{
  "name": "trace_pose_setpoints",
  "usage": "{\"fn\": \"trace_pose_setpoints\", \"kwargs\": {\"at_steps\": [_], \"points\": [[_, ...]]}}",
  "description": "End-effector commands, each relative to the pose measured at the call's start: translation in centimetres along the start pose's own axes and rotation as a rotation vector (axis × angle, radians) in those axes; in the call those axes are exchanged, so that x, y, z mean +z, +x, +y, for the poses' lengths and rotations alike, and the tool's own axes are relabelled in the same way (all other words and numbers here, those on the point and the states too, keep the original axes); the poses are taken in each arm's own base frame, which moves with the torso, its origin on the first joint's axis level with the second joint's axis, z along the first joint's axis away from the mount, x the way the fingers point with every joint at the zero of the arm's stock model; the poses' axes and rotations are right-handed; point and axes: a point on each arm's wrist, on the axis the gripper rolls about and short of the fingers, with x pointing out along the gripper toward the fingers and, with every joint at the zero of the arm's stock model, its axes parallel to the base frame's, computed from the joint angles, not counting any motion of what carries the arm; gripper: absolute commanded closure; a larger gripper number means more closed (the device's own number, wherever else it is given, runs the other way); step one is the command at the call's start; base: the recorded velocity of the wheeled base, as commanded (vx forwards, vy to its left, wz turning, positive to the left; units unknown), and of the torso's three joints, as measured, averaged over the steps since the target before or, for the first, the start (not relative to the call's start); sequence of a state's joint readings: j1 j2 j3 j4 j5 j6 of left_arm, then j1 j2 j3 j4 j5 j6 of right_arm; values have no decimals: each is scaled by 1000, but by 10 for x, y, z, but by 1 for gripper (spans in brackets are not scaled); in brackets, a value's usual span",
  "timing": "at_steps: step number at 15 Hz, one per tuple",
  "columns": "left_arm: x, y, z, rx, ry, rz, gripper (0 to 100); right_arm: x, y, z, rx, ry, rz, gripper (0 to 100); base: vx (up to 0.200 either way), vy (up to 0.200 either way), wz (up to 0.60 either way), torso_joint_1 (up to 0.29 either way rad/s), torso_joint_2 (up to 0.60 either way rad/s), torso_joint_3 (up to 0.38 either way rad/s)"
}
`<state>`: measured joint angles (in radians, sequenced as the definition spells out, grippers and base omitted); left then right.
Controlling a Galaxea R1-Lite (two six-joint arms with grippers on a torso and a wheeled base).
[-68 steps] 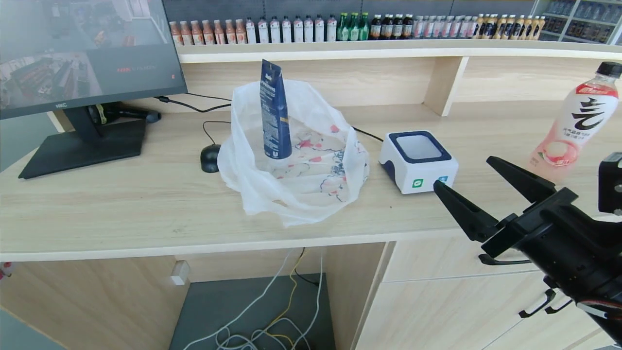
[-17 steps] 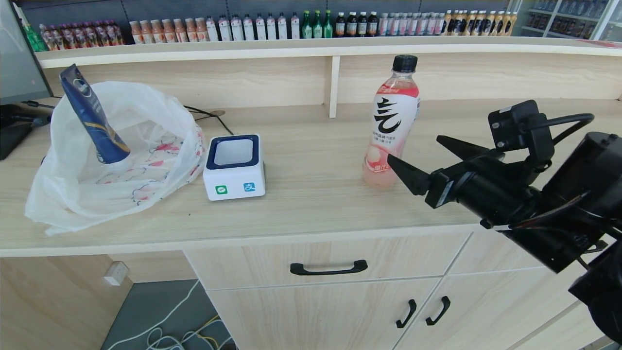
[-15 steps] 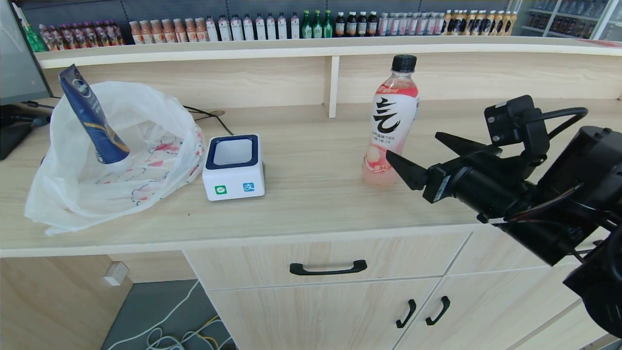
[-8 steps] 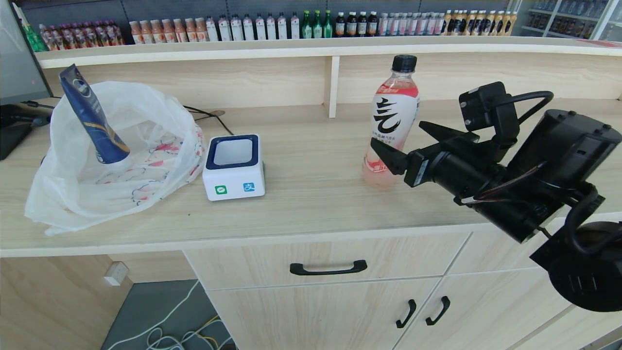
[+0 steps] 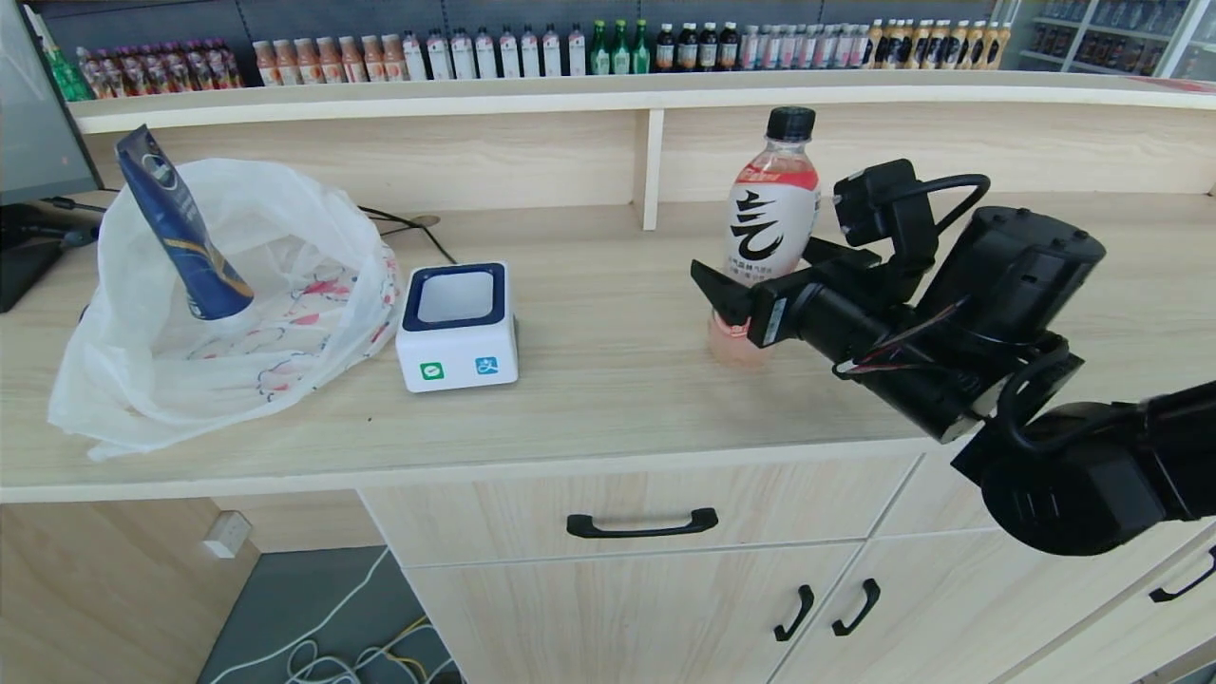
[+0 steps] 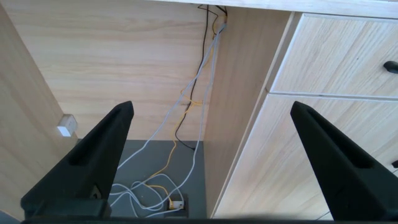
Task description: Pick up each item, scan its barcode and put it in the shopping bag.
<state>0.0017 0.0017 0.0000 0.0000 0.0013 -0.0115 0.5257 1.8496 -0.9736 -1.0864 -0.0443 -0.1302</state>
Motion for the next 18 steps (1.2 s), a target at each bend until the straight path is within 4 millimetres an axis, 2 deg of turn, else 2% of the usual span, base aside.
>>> {"fn": "trace_pose_setpoints", "kwargs": {"at_steps": [1, 5, 12, 13, 18], "points": [[0, 0, 0, 0, -1, 0, 0, -8, 13, 2, 1, 0, 6, 0, 0, 0, 0, 0, 0, 0], [0, 0, 0, 0, -1, 1, 0, -1, 23, 2, 22, -1, -10, 0, 0, 0, 0, 0, 0, 0], [0, 0, 0, 0, -1, 0, 0, -1, 24, 1, 19, -2, -10, 0, 0, 0, 0, 0, 0, 0], [0, 0, 0, 0, -1, 0, 0, -1, 24, 1, 19, -2, -10, 100, 0, 0, 0, 0, 0, 0], [0, 0, 0, 0, -1, 0, 0, 2, 25, 1, 20, -1, -24, 100, 0, 0, 0, 0, 0, 0]]}}
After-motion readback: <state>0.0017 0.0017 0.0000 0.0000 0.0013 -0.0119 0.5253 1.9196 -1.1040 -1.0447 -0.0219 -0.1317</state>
